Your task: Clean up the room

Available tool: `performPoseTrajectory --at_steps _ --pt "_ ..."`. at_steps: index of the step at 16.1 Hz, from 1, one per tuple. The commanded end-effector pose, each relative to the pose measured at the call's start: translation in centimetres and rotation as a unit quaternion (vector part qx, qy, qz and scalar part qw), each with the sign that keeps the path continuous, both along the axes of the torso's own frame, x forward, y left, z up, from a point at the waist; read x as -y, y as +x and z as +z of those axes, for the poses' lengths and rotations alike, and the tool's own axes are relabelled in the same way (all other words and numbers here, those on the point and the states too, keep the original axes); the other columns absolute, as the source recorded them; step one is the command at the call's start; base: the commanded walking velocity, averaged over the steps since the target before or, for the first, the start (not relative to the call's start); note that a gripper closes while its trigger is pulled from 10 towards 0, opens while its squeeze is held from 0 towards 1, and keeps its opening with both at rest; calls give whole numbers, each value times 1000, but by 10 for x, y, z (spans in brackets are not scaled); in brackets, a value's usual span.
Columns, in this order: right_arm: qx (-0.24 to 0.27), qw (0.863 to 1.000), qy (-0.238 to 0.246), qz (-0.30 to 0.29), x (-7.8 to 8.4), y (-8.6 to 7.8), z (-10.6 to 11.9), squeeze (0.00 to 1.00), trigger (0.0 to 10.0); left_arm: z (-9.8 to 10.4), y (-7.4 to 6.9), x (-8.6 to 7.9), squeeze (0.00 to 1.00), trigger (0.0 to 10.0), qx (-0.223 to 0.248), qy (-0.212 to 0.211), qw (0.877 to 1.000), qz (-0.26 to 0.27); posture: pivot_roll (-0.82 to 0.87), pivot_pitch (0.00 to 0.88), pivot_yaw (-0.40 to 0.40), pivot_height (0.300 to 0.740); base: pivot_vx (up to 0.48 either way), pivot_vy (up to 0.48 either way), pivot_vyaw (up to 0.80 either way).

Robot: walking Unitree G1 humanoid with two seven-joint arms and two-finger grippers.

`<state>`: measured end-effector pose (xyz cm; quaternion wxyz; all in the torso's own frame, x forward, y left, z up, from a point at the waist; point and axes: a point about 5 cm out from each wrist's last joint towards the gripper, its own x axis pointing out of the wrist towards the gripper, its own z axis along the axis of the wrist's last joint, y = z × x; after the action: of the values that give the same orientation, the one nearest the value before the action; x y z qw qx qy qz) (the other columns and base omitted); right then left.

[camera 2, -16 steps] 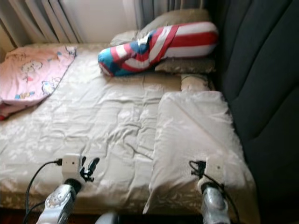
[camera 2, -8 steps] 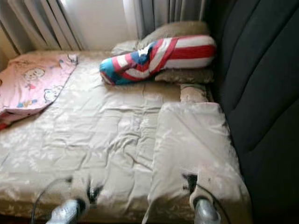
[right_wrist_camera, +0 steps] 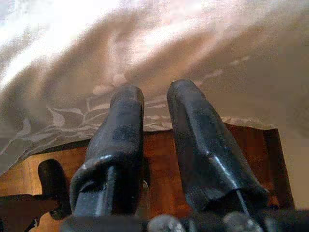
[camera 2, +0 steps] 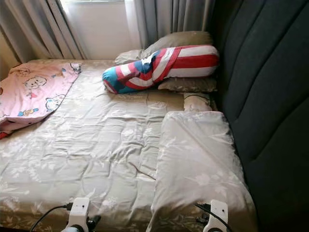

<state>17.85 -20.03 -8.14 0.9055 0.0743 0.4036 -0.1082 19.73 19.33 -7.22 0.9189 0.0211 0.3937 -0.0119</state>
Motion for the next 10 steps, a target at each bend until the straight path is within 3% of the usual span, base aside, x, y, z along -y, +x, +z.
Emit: performPoseTrajectory --at_steps 1,4,7,8,10 --pt "-6 1000 4 1 -3 -1 -1 0 10000 -1 -3 -6 0 10000 -10 7 1000 8 -29 0 20 740 0 0 0" --pt "-17 1000 7 13 -10 -4 -4 0 10000 -4 -10 -14 0 10000 -25 14 999 16 -25 0 22 740 0 0 0" --pt "-23 1000 11 13 -10 -7 -5 0 10000 -3 -7 -13 0 10000 -20 16 999 20 -26 0 19 740 0 0 0" --pt "-22 1000 7 13 -8 -7 -5 1000 10000 -3 -7 -13 0 10000 -22 19 999 20 -27 0 19 740 0 0 0" --pt "-23 1000 -4 5 -4 -9 -5 1000 10000 -3 -7 -13 0 10000 -24 13 999 19 -30 0 20 740 0 0 0"
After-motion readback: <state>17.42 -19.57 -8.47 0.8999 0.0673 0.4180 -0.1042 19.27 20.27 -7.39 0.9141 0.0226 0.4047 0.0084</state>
